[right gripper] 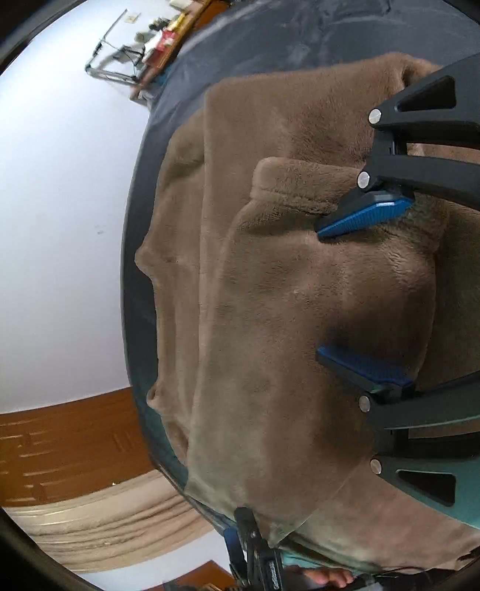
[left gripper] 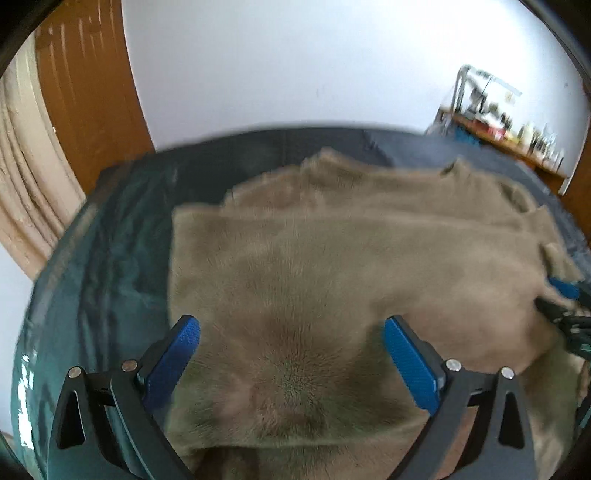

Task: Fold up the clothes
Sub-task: 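Release the cuff and press both open grippers over the folded sweatshirt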

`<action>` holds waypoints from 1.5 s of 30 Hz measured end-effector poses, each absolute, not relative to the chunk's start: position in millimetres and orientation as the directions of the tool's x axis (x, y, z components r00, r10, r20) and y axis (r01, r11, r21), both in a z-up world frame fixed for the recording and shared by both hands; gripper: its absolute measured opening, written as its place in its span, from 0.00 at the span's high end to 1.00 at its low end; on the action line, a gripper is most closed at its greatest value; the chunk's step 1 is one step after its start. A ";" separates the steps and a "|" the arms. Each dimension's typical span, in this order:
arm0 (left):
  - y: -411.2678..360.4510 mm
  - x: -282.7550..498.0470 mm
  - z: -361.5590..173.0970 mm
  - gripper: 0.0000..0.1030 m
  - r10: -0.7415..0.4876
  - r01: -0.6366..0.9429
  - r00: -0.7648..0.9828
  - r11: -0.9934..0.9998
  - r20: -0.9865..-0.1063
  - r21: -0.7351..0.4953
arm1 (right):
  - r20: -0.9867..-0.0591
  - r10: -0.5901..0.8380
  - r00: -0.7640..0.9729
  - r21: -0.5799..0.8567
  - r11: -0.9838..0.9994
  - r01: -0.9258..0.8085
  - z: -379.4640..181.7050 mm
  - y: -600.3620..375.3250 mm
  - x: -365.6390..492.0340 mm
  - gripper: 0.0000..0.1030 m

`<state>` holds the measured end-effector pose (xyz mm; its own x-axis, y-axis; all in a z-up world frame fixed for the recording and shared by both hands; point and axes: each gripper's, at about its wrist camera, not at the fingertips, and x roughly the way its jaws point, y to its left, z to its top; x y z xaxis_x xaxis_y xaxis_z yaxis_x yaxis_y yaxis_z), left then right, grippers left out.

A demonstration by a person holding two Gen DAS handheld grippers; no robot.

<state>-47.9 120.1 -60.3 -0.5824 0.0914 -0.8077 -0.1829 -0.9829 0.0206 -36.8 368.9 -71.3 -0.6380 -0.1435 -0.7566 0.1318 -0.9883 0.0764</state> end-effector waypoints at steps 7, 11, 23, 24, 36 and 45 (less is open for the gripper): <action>118.4 -49.7 -72.5 0.00 0.126 -0.178 -0.599 -0.984 -0.791 -0.022 | -0.757 -0.120 -0.642 0.028 -0.988 0.152 -75.5 365.5 -39.5 0.34; 115.6 -48.1 -73.7 0.00 0.131 -0.175 -0.603 -0.984 -0.787 -0.029 | -0.758 -0.112 -0.643 0.017 -0.988 0.152 -75.7 361.7 -36.0 0.34; 113.0 -48.7 -72.4 0.00 0.125 -0.175 -0.606 -0.984 -0.786 -0.021 | -0.759 -0.074 -0.647 -0.039 -0.986 0.159 -78.9 352.2 -35.7 0.29; 113.4 -48.4 -72.4 0.00 0.123 -0.174 -0.606 -0.984 -0.786 -0.019 | -0.759 -0.071 -0.647 -0.043 -0.986 0.159 -79.4 351.7 -35.7 0.29; 113.9 -49.5 -73.4 0.00 0.117 -0.159 -0.608 -0.987 -0.786 -0.023 | -0.752 -0.005 -0.659 -0.111 -0.985 0.134 -82.0 342.5 -37.5 0.25; 108.9 -47.6 -72.3 0.00 0.147 -0.169 -0.605 -0.984 -0.783 -0.054 | -0.696 -0.007 -0.718 -0.105 -0.988 0.111 -62.8 346.3 15.2 0.25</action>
